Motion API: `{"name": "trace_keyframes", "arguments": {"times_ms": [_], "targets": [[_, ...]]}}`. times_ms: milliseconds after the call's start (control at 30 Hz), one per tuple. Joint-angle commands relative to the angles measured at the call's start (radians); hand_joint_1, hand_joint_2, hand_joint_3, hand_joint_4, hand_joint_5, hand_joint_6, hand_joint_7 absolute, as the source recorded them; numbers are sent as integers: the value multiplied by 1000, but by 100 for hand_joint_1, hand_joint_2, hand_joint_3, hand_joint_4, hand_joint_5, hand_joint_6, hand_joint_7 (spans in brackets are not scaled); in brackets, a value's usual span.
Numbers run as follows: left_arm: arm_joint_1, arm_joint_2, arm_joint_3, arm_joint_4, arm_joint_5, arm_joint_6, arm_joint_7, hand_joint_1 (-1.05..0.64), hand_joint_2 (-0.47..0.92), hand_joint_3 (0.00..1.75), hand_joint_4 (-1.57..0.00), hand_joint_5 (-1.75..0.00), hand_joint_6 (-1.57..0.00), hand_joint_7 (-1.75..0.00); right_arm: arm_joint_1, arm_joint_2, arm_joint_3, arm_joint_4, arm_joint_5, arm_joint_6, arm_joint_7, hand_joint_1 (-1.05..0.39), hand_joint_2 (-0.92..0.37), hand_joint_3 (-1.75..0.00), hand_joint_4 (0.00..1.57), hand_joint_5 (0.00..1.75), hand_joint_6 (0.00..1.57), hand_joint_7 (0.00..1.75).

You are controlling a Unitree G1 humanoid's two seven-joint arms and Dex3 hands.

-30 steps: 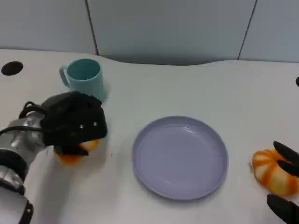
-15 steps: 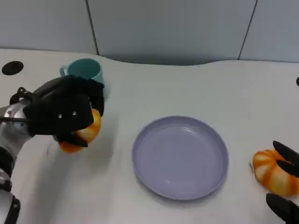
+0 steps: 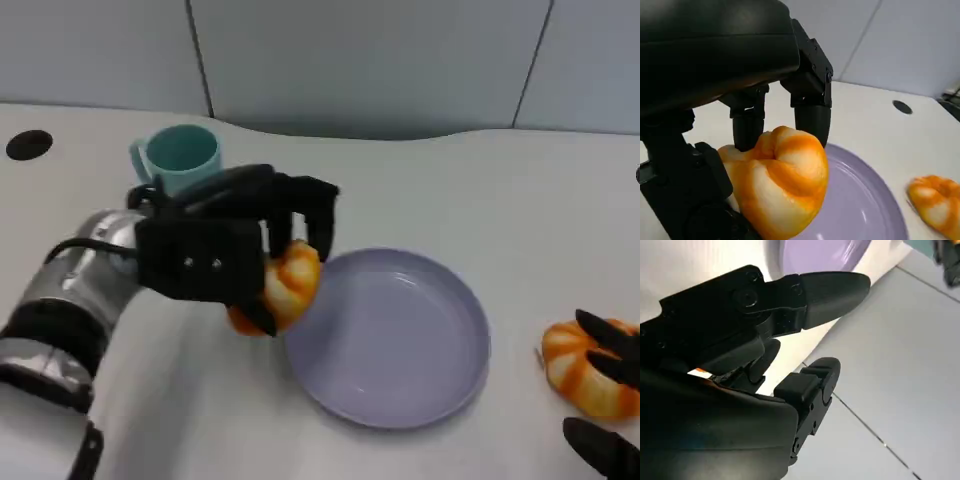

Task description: Grasp the bread from the table and place it into the plate.

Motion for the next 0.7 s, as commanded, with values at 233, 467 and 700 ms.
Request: {"name": "trace_keyframes", "arguments": {"times_ms": [233,467,700], "targets": [[-107,-77,-79,-6,57,-4,-46,-12,67,56,-81,-175,-59,-175,3,-15,12,-21,0,61,28,-37,-92,-33,93,9,67,2],[-127,-111,-107,9,86,-11,-29,-10,60,85,-84,-175,-66,-175,4,-12,19,-35,-8,82,26,-37,-92,-32,91,9,67,2],[-132,-132,-170,35,168,-13,67,-5,42,113,-90,-175,-72,-175,20,0,31,-74,-21,120,22,-38,-92,-32,87,8,67,1]]}}
